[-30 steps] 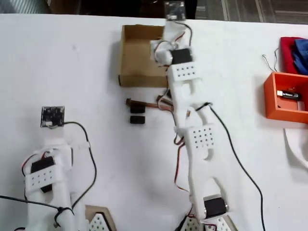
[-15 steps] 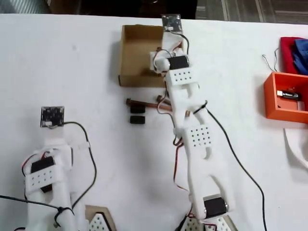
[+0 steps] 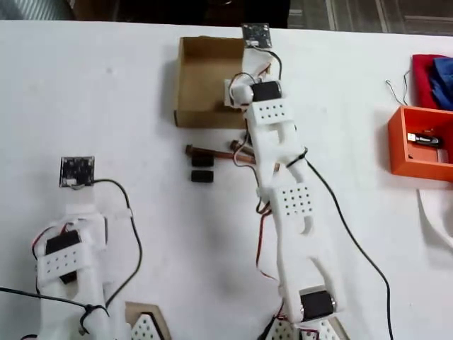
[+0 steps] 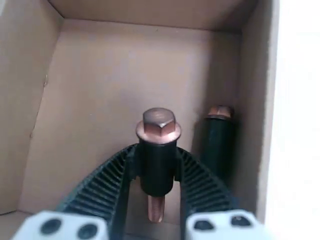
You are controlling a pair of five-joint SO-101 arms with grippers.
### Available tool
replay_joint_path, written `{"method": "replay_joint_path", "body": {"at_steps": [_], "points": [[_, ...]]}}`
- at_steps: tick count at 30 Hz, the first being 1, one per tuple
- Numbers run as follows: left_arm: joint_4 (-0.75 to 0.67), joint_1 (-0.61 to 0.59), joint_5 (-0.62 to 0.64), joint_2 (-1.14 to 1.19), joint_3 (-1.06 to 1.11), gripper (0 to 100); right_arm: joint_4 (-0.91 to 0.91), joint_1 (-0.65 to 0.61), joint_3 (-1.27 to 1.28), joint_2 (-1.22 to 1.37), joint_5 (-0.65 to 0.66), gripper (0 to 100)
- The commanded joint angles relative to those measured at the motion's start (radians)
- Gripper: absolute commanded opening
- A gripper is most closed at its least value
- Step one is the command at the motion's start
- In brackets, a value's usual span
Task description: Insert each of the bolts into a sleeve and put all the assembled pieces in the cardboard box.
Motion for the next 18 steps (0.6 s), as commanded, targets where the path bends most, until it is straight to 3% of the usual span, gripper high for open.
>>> {"method": "replay_joint_path", "body": {"at_steps": [1, 18], "points": [[-0.017, -0.006, 0.003, 0.002, -0.047, 5, -0.001, 0.012, -0.058, -0.022, -0.009, 2.0], [-0.017, -0.006, 0.003, 0.002, -0.047, 5, -0.062, 0.012, 0.049, -0.024, -0.071, 2.3]]}}
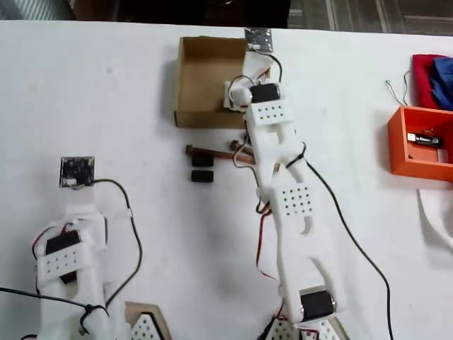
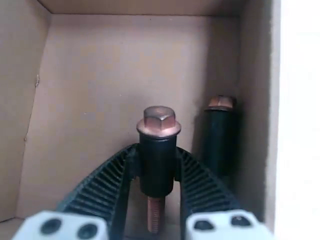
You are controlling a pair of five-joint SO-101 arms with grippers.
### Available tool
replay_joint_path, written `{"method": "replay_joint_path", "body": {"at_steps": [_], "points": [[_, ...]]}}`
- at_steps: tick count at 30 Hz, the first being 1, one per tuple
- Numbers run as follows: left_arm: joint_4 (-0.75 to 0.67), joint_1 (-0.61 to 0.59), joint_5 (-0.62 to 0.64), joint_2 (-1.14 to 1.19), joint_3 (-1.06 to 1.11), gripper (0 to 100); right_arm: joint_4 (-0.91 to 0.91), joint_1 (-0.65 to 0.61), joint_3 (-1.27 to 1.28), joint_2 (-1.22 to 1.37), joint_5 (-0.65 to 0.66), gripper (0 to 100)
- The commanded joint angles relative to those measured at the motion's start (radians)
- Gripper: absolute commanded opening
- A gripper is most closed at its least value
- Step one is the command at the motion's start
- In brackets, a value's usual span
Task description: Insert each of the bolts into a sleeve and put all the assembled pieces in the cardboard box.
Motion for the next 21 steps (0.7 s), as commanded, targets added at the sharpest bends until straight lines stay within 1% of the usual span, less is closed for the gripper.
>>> {"method": "replay_joint_path", "body": {"at_steps": [1, 4, 7, 9, 15, 19, 21], "points": [[-0.017, -0.006, 0.003, 0.002, -0.047, 5, -0.028, 0.012, -0.005, -0.024, -0.009, 2.3], [-0.017, -0.006, 0.003, 0.002, -0.047, 5, -0.022, 0.012, 0.011, -0.022, -0.017, 3.4], [-0.017, -0.006, 0.003, 0.002, -0.047, 5, -0.025, 0.007, 0.041, -0.024, -0.017, 9.9], [-0.017, -0.006, 0.003, 0.002, -0.047, 5, -0.027, 0.007, 0.051, -0.024, -0.017, 12.1], [-0.017, -0.006, 0.003, 0.002, -0.047, 5, -0.044, 0.015, 0.032, -0.035, -0.012, 11.3], [-0.017, -0.006, 0.003, 0.002, -0.047, 5, -0.042, 0.015, -0.064, -0.064, -0.011, 11.3], [-0.017, -0.006, 0.003, 0.002, -0.047, 5, -0.010, 0.016, -0.138, -0.097, -0.011, 11.3]]}}
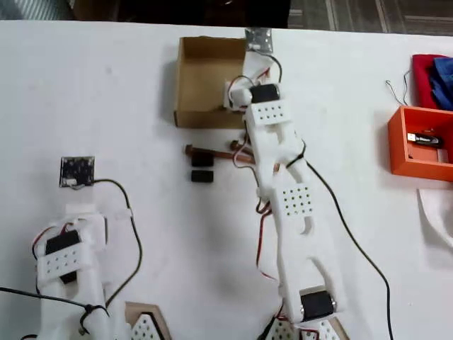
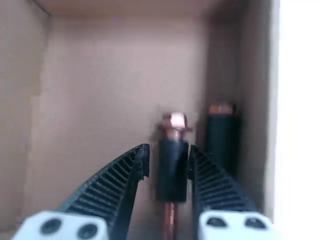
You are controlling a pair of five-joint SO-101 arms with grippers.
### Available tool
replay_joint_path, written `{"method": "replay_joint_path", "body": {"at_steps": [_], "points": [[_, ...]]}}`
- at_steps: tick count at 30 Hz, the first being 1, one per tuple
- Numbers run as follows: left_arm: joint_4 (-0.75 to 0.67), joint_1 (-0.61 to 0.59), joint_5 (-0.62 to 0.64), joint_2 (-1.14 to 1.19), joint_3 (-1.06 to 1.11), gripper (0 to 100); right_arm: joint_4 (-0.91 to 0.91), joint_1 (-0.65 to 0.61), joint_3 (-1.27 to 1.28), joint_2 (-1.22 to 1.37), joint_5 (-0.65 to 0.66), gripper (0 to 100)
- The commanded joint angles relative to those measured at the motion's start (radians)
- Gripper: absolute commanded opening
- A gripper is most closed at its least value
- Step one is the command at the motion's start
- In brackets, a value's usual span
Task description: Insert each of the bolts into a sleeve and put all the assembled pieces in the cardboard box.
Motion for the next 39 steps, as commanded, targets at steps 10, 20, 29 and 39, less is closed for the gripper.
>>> {"method": "replay_joint_path", "body": {"at_steps": [10, 20, 29, 39], "points": [[-0.017, 0.014, 0.003, 0.002, -0.047, 5, 0.420, 0.035, -0.288, -0.251, -0.002, 11.3], [-0.020, 0.014, 0.003, 0.002, -0.047, 5, 0.654, 0.061, -0.242, -0.274, 0.114, 11.3], [-0.028, 0.014, 0.003, 0.002, -0.045, 5, 0.653, -0.050, 0.585, -0.835, 0.259, 11.3], [-0.028, 0.014, 0.003, 0.002, -0.045, 5, 0.234, -0.255, 1.447, -1.135, 0.674, 11.6]]}}
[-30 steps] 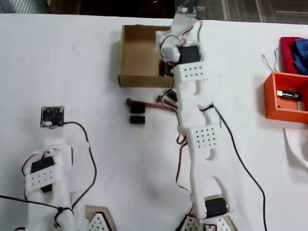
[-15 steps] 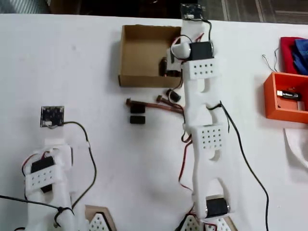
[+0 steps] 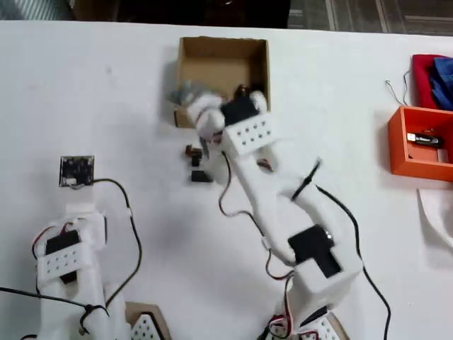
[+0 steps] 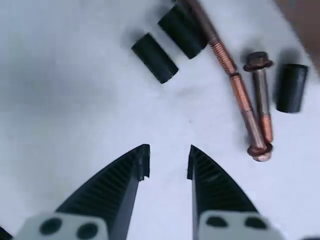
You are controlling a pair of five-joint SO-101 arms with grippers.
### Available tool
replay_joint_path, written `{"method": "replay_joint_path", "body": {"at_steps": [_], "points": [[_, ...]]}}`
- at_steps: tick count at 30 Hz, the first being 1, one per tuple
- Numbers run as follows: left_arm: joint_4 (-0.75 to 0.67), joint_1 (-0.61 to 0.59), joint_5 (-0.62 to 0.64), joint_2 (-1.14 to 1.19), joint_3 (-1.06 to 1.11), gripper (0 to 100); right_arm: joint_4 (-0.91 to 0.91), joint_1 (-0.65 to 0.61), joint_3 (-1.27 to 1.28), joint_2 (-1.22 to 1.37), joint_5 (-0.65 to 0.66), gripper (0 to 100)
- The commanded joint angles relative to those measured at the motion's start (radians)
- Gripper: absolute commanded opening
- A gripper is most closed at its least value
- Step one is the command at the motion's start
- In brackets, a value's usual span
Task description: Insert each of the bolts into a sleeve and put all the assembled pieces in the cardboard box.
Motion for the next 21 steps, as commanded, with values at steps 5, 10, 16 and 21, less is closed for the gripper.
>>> {"method": "replay_joint_path", "body": {"at_steps": [5, 10, 16, 21], "points": [[-0.012, 0.014, 0.003, 0.002, -0.045, 5, -0.160, -0.019, 0.077, -0.024, 0.049, 18.4], [-0.012, 0.014, 0.003, 0.002, -0.045, 5, -0.165, -0.038, 0.028, 0.035, 0.152, 18.8], [-0.012, 0.014, 0.005, 0.002, -0.045, 5, -0.162, -0.073, -0.058, 0.139, 0.381, 12.7], [-0.012, 0.014, 0.005, 0.002, -0.045, 5, -0.159, -0.082, -0.135, 0.211, 0.430, 12.5]]}}
